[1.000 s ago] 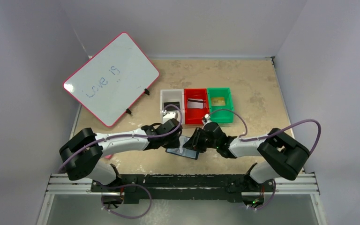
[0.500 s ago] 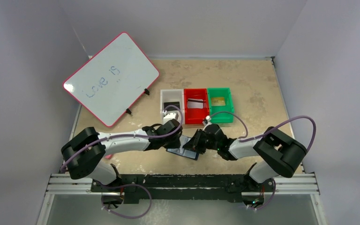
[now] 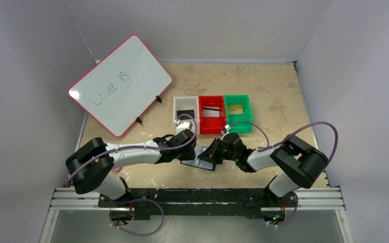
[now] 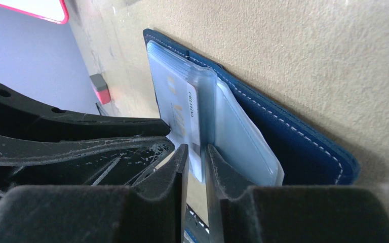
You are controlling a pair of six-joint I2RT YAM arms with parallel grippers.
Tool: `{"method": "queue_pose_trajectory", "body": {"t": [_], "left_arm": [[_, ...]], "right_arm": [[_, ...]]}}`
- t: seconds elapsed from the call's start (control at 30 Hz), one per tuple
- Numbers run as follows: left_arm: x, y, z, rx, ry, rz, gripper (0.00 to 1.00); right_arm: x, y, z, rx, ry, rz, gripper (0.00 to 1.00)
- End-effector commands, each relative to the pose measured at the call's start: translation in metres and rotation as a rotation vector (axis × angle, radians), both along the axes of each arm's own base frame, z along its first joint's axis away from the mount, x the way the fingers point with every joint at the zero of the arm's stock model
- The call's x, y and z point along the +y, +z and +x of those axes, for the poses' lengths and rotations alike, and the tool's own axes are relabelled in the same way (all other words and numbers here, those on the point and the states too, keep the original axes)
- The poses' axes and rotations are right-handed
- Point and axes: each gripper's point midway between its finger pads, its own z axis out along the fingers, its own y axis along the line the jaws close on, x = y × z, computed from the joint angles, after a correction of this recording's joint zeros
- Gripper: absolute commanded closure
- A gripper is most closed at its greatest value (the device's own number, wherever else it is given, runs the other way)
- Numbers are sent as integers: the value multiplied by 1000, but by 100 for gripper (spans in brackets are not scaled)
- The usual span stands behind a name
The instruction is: Take the credit cards out of the card holder
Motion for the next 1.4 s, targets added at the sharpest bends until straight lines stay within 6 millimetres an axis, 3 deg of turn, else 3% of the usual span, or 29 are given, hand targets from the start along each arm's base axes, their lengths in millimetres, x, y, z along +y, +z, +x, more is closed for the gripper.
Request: {"method": "queue_pose_trajectory", "body": {"t": [0.0,0.3,0.47,0.63,0.87,1.0,1.2,1.37], "left_arm": [[13,-14,-10,36,6,50,75],[14,-6,-5,14,25,55,76],[15,15,5,-50,52,30,76],[9,22,9,-64,40,25,76],[-30,49,12,-87,-60,-120,73],[-34,37,11,-64,-75,-89,73],[20,-7,6,-27,51,122,79],[37,-31,-11,23,53,175,83]], "right_arm": [[7,6,2,-10,18,39,81],[6,0,1,5,10,25,99],[2,-3,-3,13,16,12,100],[-3,-2,-10,13,18,23,100],[-2,-2,-13,4,59,17,100],[-4,-5,-13,13,56,18,100],[-16,-11,-10,33,25,-15,100],[-20,-9,-10,33,27,-17,100]]}}
